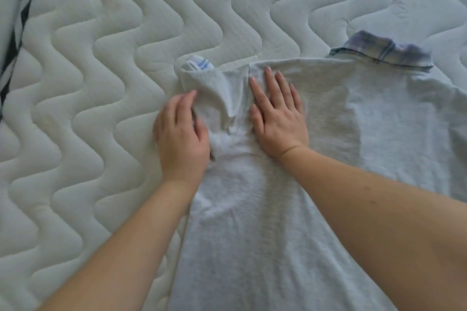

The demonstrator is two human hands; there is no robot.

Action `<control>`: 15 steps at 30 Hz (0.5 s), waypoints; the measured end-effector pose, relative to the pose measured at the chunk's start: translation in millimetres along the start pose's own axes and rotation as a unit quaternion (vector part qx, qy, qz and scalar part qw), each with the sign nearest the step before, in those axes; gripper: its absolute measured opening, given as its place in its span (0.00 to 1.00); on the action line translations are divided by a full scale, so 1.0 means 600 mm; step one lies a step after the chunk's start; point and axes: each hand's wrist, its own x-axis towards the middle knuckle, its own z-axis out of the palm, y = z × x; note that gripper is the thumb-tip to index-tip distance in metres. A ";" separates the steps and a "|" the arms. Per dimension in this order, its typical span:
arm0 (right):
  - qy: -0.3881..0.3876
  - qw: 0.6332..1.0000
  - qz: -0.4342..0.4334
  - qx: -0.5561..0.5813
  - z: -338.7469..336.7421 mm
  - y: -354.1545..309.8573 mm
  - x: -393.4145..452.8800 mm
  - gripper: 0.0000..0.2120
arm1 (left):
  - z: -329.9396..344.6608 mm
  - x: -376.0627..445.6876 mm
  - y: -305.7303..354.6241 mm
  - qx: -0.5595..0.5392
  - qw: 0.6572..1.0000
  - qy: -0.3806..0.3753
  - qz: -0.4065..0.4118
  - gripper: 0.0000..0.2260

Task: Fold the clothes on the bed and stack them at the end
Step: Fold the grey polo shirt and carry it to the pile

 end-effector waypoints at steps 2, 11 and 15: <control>0.000 1.000 0.001 -0.008 0.002 0.000 0.000 0.26 | -0.010 0.039 -0.006 -0.003 0.992 -0.044 -0.114 0.22; -0.011 1.000 0.006 -0.025 0.007 0.004 0.000 0.27 | -0.006 0.109 0.004 0.051 0.947 -0.267 -0.171 0.17; -0.011 1.000 0.010 -0.027 0.010 0.003 0.001 0.28 | -0.015 0.090 0.004 -0.013 0.962 -0.232 -0.144 0.06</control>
